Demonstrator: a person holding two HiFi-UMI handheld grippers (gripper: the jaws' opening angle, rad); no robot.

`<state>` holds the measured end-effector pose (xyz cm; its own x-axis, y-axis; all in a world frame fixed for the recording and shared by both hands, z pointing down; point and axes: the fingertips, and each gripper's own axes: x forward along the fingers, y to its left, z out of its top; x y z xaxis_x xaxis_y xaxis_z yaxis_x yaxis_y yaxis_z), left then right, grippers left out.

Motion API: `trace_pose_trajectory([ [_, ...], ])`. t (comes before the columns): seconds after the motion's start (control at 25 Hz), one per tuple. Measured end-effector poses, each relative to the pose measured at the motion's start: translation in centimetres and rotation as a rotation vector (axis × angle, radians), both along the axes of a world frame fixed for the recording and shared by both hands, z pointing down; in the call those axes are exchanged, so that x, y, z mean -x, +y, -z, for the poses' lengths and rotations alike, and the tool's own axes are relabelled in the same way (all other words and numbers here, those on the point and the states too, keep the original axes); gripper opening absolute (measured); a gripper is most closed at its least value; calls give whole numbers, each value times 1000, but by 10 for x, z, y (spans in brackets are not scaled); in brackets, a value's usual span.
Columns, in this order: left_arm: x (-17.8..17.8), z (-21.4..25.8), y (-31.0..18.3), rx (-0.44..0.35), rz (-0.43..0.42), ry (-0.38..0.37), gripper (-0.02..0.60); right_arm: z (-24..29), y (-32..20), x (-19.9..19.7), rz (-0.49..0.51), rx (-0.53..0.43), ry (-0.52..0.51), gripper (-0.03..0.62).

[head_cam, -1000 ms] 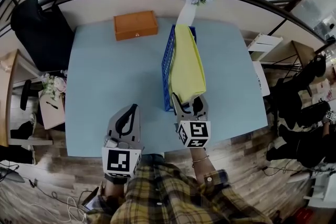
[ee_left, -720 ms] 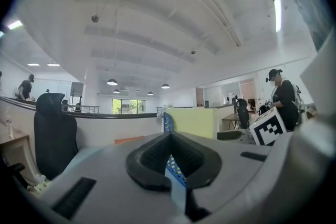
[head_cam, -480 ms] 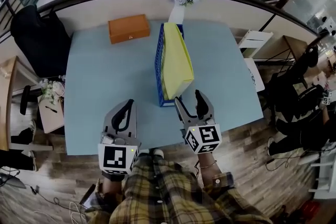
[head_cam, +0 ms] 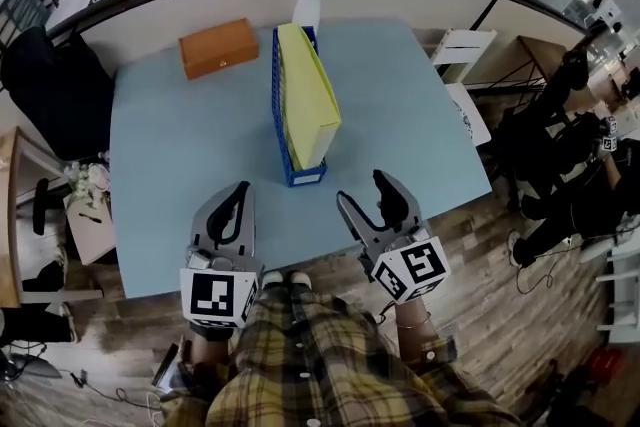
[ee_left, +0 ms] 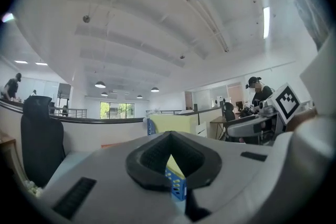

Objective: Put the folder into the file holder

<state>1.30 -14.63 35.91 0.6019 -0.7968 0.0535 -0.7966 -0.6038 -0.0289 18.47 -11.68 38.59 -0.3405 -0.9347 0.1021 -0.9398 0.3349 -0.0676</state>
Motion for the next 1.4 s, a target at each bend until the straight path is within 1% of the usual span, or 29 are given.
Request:
trace_pose_trajectory([
  [0.12,-14,-1,6,2,-48,-5,-9,3,13,0,28,13,-19,282],
  [0.28,-24,-4,12,12,-84,-4,-9,9,26,2,39,4,-27,201],
  [0.32,-25,-4,13,14,-90,-2,-8,9,28,3,39,-1,-27,171],
  [0.44,-28,-7,17,17,-107,-4,-8,10,32,5,38,-11,-21,94],
  [0.6,-29,-12,23,43,-111,-7,-9,12,36,5,28,-21,-19,35],
  [0.72,-28,-17,26,70,-110,-9,-9,11,37,4,17,-28,-21,6],
  [1.08,-24,-25,25,90,-96,0,-9,3,36,-9,-17,-12,-17,2],
  [1.4,-15,-28,19,102,-70,-14,-9,-1,27,-5,-1,-2,-4,0],
])
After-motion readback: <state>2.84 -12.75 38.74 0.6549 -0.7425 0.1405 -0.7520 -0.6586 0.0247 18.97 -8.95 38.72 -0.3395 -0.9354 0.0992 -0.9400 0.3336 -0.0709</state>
